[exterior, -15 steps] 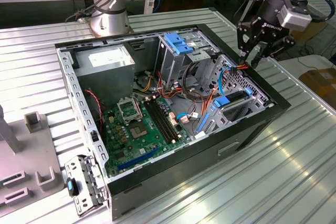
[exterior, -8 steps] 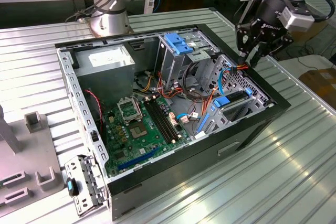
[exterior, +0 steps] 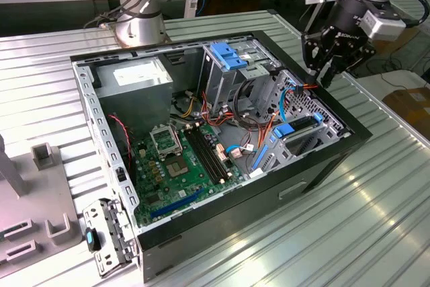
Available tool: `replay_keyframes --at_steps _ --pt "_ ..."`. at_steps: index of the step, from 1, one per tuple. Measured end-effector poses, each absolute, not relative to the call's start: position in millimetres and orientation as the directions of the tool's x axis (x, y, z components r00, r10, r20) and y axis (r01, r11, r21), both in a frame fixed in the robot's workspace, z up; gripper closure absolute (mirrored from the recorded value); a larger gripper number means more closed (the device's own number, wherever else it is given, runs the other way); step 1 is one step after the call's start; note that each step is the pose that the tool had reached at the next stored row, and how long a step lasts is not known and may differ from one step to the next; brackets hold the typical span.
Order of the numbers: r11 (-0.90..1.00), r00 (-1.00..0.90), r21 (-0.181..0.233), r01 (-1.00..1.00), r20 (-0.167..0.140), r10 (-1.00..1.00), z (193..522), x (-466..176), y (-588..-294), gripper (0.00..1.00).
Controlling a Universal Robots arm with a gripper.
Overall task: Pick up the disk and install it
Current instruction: 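Insert the first disk wire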
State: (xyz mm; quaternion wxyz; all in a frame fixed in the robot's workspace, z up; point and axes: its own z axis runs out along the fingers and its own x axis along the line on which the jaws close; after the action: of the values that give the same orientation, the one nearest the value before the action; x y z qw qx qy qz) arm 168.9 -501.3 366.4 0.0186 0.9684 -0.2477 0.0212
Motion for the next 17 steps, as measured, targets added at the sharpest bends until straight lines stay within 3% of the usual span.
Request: replay_keyframes --at_steps 2,4,9,12,13,17 --pt "-0.878 0.879 0.056 -0.476 0.067 -0.472 367 169 -498 0.64" --pt "-0.877 0.88 0.078 -0.475 0.079 -0.469 366 169 -495 0.78" --pt "-0.876 0.88 0.088 -0.474 0.084 -0.468 366 169 -494 0.78" --pt "-0.875 0.88 0.094 -0.474 0.087 -0.467 366 169 -493 0.71" --pt "-0.875 0.88 0.098 -0.474 0.09 -0.467 366 169 -492 0.64" --pt "-0.878 0.885 0.116 -0.464 0.109 -0.453 365 169 -489 0.64"
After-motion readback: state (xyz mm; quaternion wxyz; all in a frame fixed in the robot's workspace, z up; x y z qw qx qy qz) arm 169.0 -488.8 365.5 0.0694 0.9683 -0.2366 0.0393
